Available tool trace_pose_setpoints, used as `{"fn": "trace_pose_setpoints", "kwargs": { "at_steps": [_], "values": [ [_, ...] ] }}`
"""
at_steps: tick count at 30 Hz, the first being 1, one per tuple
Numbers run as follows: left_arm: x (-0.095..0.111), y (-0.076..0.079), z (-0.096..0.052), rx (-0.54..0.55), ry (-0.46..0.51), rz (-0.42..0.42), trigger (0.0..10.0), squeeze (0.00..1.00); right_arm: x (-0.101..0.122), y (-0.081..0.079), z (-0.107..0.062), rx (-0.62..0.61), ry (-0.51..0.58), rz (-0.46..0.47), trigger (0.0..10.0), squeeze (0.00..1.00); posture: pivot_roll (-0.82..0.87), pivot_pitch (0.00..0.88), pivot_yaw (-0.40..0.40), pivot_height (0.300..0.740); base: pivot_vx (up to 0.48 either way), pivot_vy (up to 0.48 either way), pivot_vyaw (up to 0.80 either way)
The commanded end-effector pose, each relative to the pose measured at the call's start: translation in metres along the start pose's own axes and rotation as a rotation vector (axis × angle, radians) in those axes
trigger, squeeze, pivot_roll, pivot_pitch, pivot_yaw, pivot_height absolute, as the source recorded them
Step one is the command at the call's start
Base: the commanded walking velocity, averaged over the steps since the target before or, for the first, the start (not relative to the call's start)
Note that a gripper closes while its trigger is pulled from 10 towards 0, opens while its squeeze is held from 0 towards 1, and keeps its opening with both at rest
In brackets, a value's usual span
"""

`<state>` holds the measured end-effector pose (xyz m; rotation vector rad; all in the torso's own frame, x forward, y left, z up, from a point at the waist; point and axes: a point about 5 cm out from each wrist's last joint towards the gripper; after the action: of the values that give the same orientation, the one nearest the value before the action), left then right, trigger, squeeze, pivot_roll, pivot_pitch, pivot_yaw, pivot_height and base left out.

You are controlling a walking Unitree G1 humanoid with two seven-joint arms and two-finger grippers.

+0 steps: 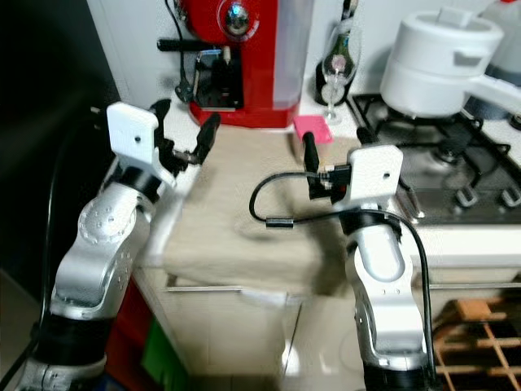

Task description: Restocking fridge

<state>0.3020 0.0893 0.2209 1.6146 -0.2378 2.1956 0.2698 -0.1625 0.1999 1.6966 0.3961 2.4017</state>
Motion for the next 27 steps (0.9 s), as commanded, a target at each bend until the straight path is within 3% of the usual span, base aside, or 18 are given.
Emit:
{"fn": "trace_pose_setpoints", "kwargs": {
  "at_steps": [1,6,14,23,27],
  "values": [
    [0.0,-0.01,0.0,0.038,-0.009,0.015,10.0,0.0,0.002,0.0,0.003,-0.002,0.005,0.004,10.0,0.0,-0.14,0.0,0.035,0.74,0.0,0.0,0.0],
    [0.002,-0.008,-0.001,0.011,0.002,-0.006,10.0,0.0,0.002,0.002,0.004,-0.013,0.003,0.005,10.0,0.0,-0.14,0.0,0.034,0.74,0.0,0.0,0.0],
    [0.02,-0.009,0.0,0.032,0.103,-0.036,10.0,0.0,0.011,0.005,0.004,-0.058,0.059,0.02,10.0,0.0,-0.13,0.0,0.034,0.74,0.451,0.0,0.0],
    [0.019,-0.002,0.003,-0.042,0.079,-0.008,10.0,0.0,0.009,0.005,0.007,-0.057,0.051,0.031,10.0,0.0,-0.13,0.0,0.029,0.74,0.428,0.0,0.0],
    [0.02,-0.005,0.003,-0.027,0.082,-0.03,10.0,0.0,0.002,0.006,0.002,-0.091,0.007,0.03,10.0,0.0,-0.12,0.0,0.025,0.74,0.0,0.0,0.0]
  ]
}}
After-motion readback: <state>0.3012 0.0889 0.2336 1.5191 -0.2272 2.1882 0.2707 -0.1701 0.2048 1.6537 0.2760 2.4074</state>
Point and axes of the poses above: a point about 5 cm out from each wrist's last joint towards the gripper, its own z axis pointing out of the wrist towards the gripper, its own x axis along the axis of the wrist's last joint, y = z × x, and after that the axes turned 12 degrees about -z, right-handed
